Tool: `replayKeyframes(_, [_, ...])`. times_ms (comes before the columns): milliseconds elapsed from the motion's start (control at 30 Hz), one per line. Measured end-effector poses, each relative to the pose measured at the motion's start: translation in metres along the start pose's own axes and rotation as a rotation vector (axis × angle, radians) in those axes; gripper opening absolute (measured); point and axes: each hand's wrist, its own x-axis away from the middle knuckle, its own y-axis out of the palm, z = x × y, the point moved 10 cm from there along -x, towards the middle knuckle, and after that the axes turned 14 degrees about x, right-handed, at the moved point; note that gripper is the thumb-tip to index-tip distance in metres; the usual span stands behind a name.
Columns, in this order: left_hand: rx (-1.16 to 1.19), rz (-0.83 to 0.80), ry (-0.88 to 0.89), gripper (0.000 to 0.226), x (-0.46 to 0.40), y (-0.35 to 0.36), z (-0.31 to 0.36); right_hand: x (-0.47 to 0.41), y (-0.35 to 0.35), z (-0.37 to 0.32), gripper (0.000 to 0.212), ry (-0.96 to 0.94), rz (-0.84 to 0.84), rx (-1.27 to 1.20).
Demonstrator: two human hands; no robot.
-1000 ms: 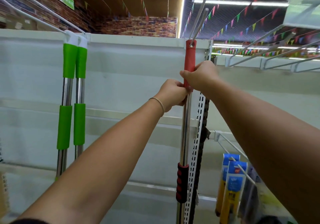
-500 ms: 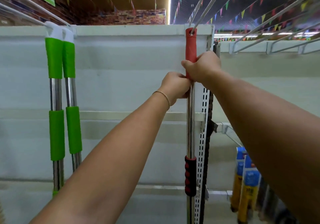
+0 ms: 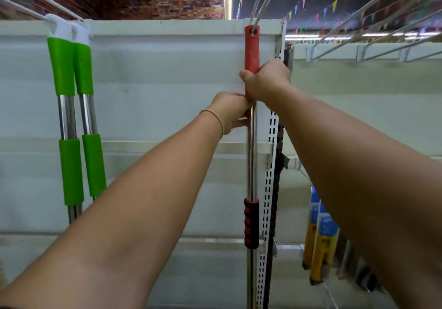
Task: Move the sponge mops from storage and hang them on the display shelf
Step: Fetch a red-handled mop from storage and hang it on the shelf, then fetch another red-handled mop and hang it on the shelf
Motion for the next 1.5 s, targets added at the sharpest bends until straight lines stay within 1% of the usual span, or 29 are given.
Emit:
replayKeyframes(67, [0.053, -0.003, 0.018, 0.022, 0.011, 0.001, -0.001, 0.003, -0.001, -0.001, 0.054, -0.010, -0.018, -0.028])
replayKeyframes(133, [0.114, -0.051, 0.021, 0.024, 0.024, 0.005, -0.003, 0.001, -0.002, 0.000, 0.054, -0.010, -0.022, -0.025])
replayKeyframes(200, [0.106, -0.071, 0.023, 0.021, 0.039, 0.001, -0.005, 0.000, -0.001, 0.003, 0.053, -0.008, -0.022, -0.029])
replayKeyframes(267, [0.026, -0.045, 0.017, 0.020, 0.059, -0.014, -0.008, 0.002, 0.002, 0.005, 0.051, 0.010, -0.038, -0.084])
replayKeyframes(333, [-0.102, -0.017, 0.021, 0.021, 0.083, -0.034, -0.007, 0.010, 0.003, 0.007, 0.045, 0.043, -0.020, -0.130])
replayKeyframes(400, [-0.202, 0.016, 0.054, 0.021, 0.107, -0.059, 0.003, 0.027, -0.004, 0.005, 0.037, 0.067, 0.090, -0.034])
replayKeyframes(433, [-0.248, 0.038, 0.080, 0.019, 0.118, -0.072, 0.011, 0.039, -0.008, -0.001, 0.039, 0.048, 0.178, 0.049])
replayKeyframes(500, [-0.348, 0.093, 0.125, 0.019, 0.140, -0.100, 0.028, 0.070, -0.011, -0.025, 0.051, -0.106, 0.328, 0.135])
replayKeyframes(533, [-0.405, 0.122, 0.144, 0.021, 0.151, -0.114, 0.038, 0.087, -0.006, -0.039, 0.054, -0.206, 0.360, 0.126])
replayKeyframes(567, [-0.458, 0.152, 0.162, 0.021, 0.162, -0.128, 0.047, 0.102, 0.001, -0.054, 0.055, -0.283, 0.357, 0.113])
replayKeyframes(633, [-0.541, 0.217, 0.194, 0.020, 0.183, -0.157, 0.064, 0.126, 0.023, -0.078, 0.055, -0.338, 0.278, 0.100])
replayKeyframes(733, [-0.671, 0.324, 0.185, 0.036, 0.214, -0.202, 0.084, 0.158, 0.056, -0.116, 0.052, -0.368, 0.168, 0.101])
replayKeyframes(800, [-0.727, 0.366, 0.172, 0.041, 0.237, -0.235, 0.094, 0.183, 0.074, -0.144, 0.051, -0.405, 0.121, 0.100])
replayKeyframes(900, [-0.802, 0.386, 0.119, 0.047, 0.274, -0.283, 0.106, 0.223, 0.093, -0.186, 0.051, -0.470, 0.094, 0.108])
replayKeyframes(1033, [-0.916, 0.392, 0.067, 0.055, 0.332, -0.346, 0.126, 0.290, 0.110, -0.252, 0.048, -0.570, 0.110, 0.117])
replayKeyframes(1167, [-1.034, 0.427, 0.065, 0.059, 0.399, -0.407, 0.151, 0.360, 0.133, -0.321, 0.051, -0.642, 0.047, 0.088])
replayKeyframes(1300, [-1.164, 0.441, 0.027, 0.057, 0.470, -0.469, 0.166, 0.427, 0.153, -0.385, 0.054, -0.699, -0.023, 0.046])
replayKeyframes(1400, [-1.214, 0.511, -0.049, 0.059, 0.527, -0.521, 0.178, 0.472, 0.165, -0.431, 0.053, -0.751, -0.079, 0.011])
replayKeyframes(1500, [-1.218, 0.617, -0.108, 0.057, 0.581, -0.571, 0.194, 0.514, 0.178, -0.473, 0.052, -0.776, -0.142, -0.045])
